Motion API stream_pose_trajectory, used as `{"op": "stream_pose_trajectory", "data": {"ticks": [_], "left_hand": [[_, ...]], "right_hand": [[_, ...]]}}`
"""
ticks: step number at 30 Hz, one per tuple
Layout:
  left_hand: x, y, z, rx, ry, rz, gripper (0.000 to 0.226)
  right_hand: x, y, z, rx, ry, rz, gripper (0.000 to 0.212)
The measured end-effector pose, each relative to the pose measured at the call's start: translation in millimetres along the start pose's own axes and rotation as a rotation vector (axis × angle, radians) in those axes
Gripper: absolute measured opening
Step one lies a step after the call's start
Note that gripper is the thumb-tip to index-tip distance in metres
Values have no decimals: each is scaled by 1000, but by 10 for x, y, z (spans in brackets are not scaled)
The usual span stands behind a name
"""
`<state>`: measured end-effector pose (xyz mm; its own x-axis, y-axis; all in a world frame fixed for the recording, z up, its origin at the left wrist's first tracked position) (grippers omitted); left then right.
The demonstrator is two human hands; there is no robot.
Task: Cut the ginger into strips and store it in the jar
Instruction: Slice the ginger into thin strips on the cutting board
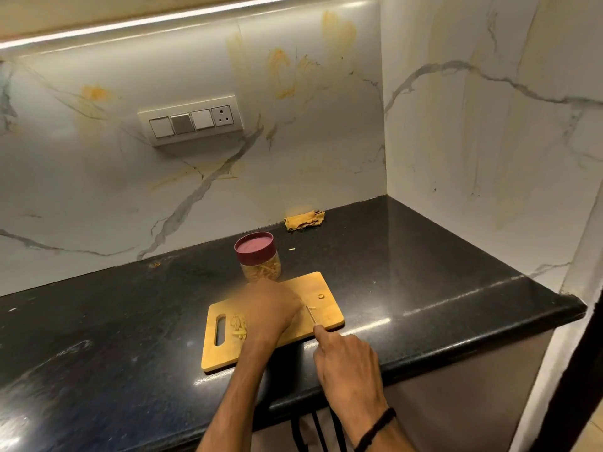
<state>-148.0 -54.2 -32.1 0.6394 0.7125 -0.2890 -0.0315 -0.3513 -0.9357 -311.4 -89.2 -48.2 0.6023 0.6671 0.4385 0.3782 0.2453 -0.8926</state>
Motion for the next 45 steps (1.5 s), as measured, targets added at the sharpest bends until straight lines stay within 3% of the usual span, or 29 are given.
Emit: {"op": "stream_pose_trajectory", "data": {"ticks": [5, 10, 14, 19, 25, 30, 35, 45], "left_hand": [[9, -21, 33, -67, -10, 19, 18], [47, -91, 43, -103, -40, 18, 20], [125, -157, 54, -153, -54, 12, 19], [233, -216, 44, -212, -57, 41, 17], [170, -204, -12, -242, -17, 89, 16], [-29, -122, -40, -127, 133, 57, 23], [-243, 99, -49, 67, 285, -24, 27], [-106, 96, -7, -24, 218, -135, 30]], "right_hand": [[-98, -145, 71, -33, 57, -163, 43], [-83, -75, 21, -1, 141, -130, 46], [142, 23, 84, 51, 43, -123, 46], [153, 69, -55, -32, 100, -154, 47], [235, 81, -58, -22, -16, -242, 41], [-107, -113, -146, -181, 112, -300, 42], [-309, -205, -202, -226, 192, -348, 40], [-171, -171, -116, -144, 140, -309, 43]]}}
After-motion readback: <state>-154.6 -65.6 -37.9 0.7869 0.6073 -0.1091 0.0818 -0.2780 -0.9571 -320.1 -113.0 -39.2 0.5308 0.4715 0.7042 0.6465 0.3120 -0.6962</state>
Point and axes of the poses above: each hand's wrist, its own z-axis away from the middle knuckle, its own y-axis out of the palm, x = y × z, the point moved 2 cm from there along -z, towards the middle knuckle, and after that the axes turned 9 degrees about y, right-handed, at the moved point
